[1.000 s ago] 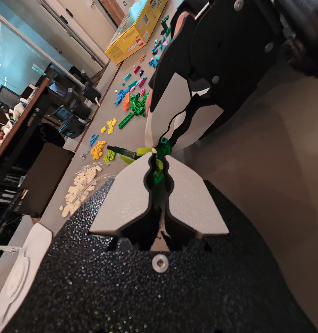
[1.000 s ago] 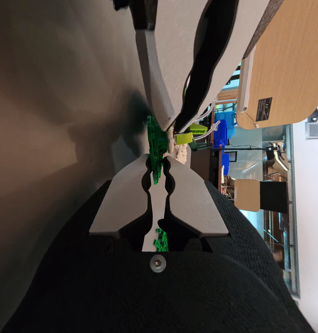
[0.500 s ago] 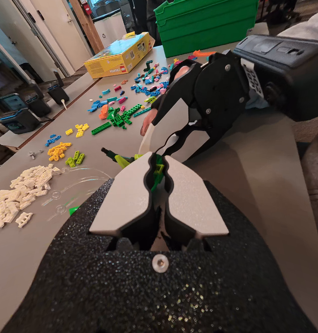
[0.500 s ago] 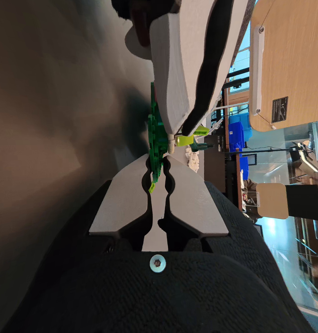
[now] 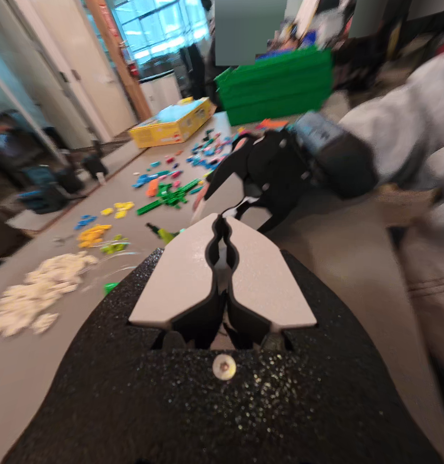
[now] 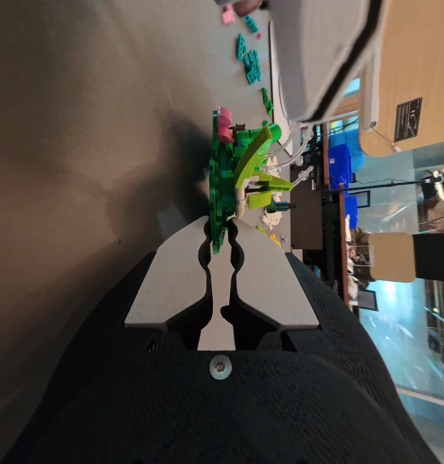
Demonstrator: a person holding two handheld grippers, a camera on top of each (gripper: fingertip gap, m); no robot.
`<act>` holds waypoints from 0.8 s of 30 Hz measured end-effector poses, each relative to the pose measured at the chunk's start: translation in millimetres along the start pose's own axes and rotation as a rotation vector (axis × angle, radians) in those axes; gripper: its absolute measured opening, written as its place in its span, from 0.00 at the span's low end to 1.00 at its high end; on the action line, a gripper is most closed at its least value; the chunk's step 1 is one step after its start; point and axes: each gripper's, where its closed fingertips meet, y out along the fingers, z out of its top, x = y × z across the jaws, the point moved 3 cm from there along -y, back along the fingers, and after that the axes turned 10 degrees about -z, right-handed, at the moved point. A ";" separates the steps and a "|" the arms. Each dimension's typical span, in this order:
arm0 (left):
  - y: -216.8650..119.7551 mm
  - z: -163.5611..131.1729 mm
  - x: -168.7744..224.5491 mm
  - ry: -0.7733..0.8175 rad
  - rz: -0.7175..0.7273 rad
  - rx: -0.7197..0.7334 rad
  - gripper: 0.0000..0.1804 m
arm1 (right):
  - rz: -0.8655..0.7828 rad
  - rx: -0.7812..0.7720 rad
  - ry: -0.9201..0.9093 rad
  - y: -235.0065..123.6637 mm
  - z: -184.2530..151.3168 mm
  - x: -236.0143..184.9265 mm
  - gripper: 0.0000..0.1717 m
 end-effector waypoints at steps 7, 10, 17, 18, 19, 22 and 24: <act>13.9 -33.5 -6.6 0.328 0.209 -0.379 0.13 | -0.005 0.007 -0.016 -1.7 1.9 -2.6 0.06; 17.4 -37.3 -8.9 0.384 0.239 -0.440 0.09 | -0.008 0.032 -0.040 -4.4 4.6 -5.2 0.06; 17.5 -36.5 -5.3 0.322 0.186 -0.444 0.04 | -0.003 0.079 -0.039 -5.9 10.2 -8.8 0.06; 16.8 -36.3 -5.4 0.294 0.177 -0.432 0.04 | -0.001 0.080 -0.031 -5.4 10.5 -8.7 0.07; 16.1 -36.3 -5.3 0.268 0.163 -0.413 0.04 | -0.001 0.076 -0.026 -4.5 10.1 -8.8 0.06; 13.6 3.6 12.6 0.122 0.031 -0.105 0.04 | -0.054 -0.095 -0.062 5.1 -21.6 2.8 0.06; 6.0 3.2 2.7 0.220 0.126 -0.199 0.04 | -0.019 -0.089 0.038 2.4 -28.3 8.6 0.06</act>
